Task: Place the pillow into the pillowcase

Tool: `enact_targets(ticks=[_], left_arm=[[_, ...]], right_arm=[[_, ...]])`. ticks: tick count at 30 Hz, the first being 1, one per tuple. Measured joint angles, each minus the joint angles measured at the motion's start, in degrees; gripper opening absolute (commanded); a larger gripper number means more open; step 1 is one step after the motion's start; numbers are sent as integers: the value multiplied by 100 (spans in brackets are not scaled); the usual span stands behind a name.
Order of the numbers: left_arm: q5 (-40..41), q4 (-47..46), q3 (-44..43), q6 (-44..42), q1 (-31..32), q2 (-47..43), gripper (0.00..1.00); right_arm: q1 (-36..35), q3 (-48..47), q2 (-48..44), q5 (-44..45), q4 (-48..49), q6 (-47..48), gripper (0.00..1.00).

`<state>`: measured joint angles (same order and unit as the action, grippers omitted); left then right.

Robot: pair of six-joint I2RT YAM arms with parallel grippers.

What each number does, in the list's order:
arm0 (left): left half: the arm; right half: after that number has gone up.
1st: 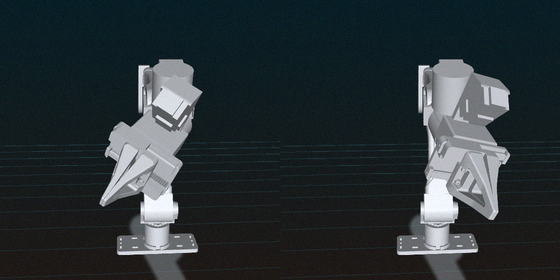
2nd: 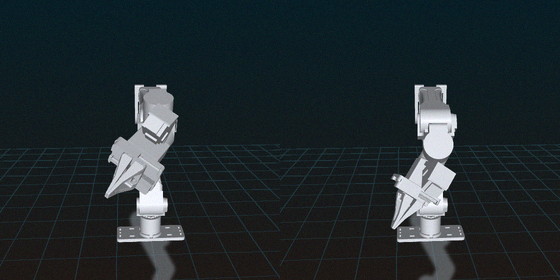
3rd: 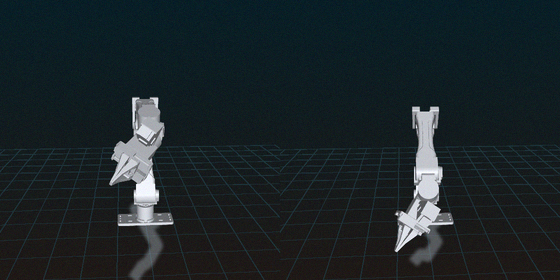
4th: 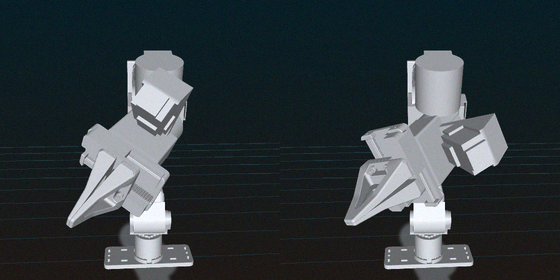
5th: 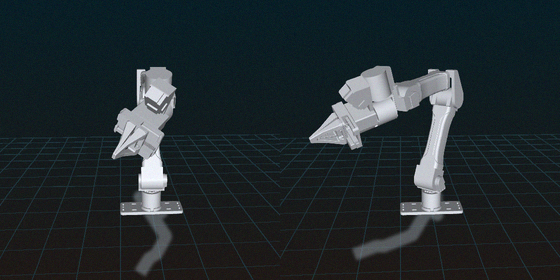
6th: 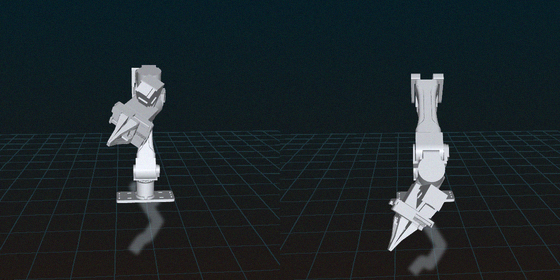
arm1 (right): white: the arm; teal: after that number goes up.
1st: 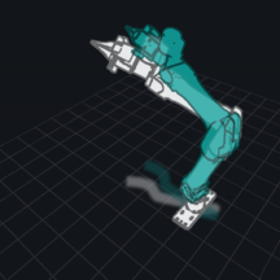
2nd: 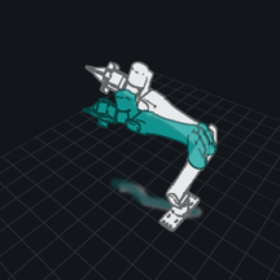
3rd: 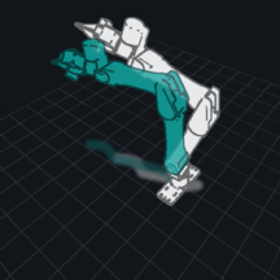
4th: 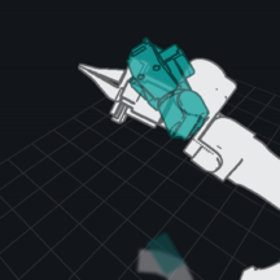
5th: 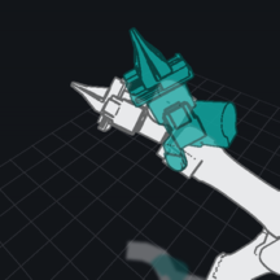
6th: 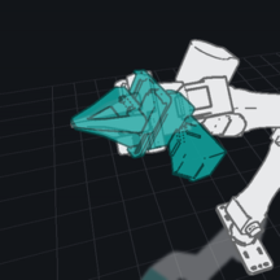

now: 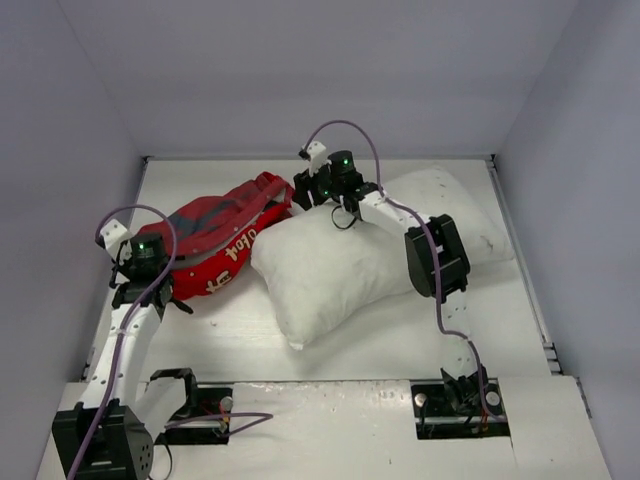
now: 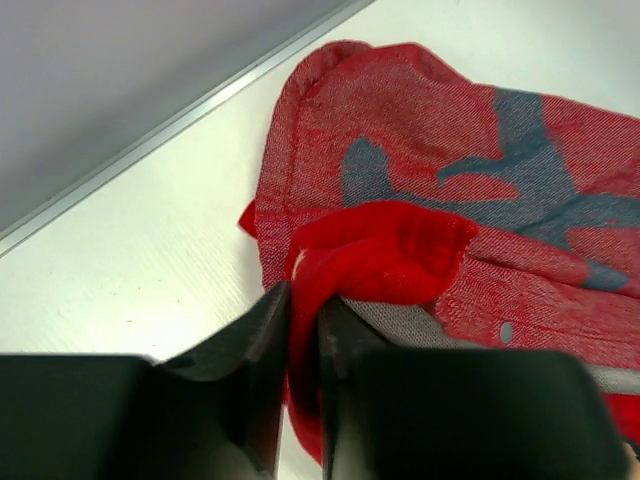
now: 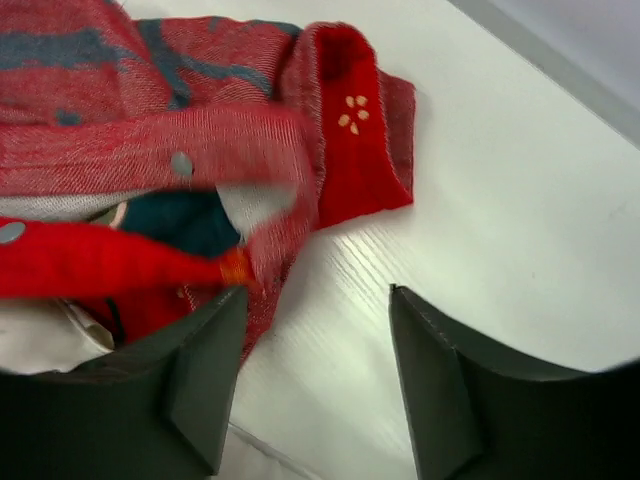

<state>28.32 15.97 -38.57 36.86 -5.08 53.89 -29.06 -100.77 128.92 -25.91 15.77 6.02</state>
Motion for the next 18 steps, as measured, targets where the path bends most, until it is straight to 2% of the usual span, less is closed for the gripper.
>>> enact_targets(ticks=[1,3,5,6,9,14,18], left_arm=[[0,11,-2,35,-4,-42,34],[-22,72,-76,68,-11,-188,46],[-96,151,-247,50,-13,-363,58],[-155,199,-380,-24,-9,-457,60],[-348,328,-758,-269,111,-785,65],[-765,922,-1298,-686,660,-1397,66],[-1469,1349,-1364,-439,1255,-1727,67]], right_arm=[[28,42,-17,7,-2,-15,74],[105,177,-157,31,22,7,86],[203,407,-466,63,-44,17,91],[264,570,-704,101,-105,20,96],[417,1189,-1663,245,-232,74,100],[555,2376,-3738,754,-278,343,100],[654,3005,-4638,1325,-232,306,100]])
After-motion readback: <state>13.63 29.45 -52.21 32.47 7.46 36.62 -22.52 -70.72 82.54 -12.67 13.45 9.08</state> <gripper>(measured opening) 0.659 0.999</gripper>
